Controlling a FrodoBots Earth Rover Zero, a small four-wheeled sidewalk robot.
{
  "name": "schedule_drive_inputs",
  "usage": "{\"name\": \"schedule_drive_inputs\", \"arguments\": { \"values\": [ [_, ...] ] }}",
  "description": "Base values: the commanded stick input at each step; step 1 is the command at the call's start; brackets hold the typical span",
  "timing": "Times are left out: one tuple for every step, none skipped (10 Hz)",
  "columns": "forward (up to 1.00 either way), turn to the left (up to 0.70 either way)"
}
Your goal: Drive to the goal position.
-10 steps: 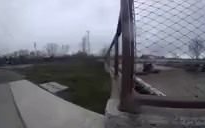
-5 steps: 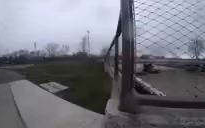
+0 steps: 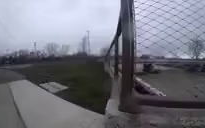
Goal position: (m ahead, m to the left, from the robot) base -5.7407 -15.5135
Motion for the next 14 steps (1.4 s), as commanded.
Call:
{"name": "schedule_drive_inputs", "arguments": {
  "values": [
    [0.04,-0.07],
    [0.04,-0.24],
    [0.04,-0.58],
    [0.04,-0.7],
    [0.04,-0.7],
    [0.04,-0.7],
    [0.05,-0.7],
    [0.05,-0.7],
    [0.05,-0.7],
    [0.04,-0.7],
    [0.03,-0.7],
    [0.0,-0.7],
    [0.03,-0.7],
    [0.0,-0.7]
  ]
}}
